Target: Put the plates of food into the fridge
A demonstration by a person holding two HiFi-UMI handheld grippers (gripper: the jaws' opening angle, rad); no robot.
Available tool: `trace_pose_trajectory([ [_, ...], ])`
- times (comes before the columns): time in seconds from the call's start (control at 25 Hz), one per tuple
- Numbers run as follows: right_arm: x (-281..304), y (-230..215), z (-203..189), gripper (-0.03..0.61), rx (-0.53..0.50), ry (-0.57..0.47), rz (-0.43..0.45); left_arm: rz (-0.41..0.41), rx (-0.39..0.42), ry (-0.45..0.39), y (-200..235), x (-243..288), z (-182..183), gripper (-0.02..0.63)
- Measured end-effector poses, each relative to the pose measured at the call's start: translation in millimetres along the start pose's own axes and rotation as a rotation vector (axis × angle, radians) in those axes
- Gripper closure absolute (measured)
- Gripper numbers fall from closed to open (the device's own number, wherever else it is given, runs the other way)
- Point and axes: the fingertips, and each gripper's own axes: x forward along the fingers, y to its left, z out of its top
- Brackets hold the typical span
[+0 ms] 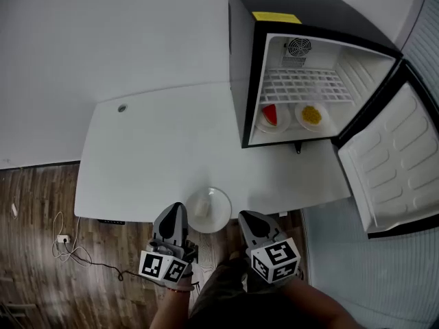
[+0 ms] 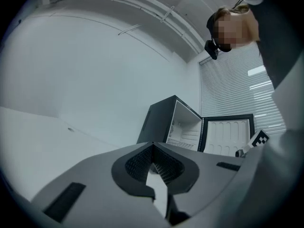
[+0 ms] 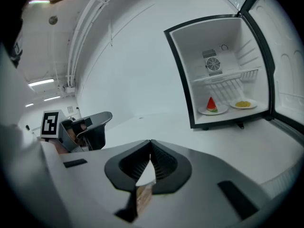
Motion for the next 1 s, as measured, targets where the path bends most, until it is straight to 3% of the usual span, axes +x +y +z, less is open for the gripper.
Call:
trace_pose_trajectory([
  [0.32, 18.3, 20.1, -44.9, 0.571, -0.042, 0.071, -0.018, 0.102, 0.027, 0.044, 39.8, -41.7, -37.3, 0.607],
  [0.68, 27.3, 20.3, -97.1, 0.564, 0.105, 0.203, -0.017, 0.180, -0.026, 0.099, 63.4, -76.3, -84.9, 0.607],
  [1.0, 37.8, 27.1, -120.4, 0.468, 0.334, 0.242, 0.039, 0.186, -0.044, 0.116, 64.0, -73.1, -107.8, 0.607],
])
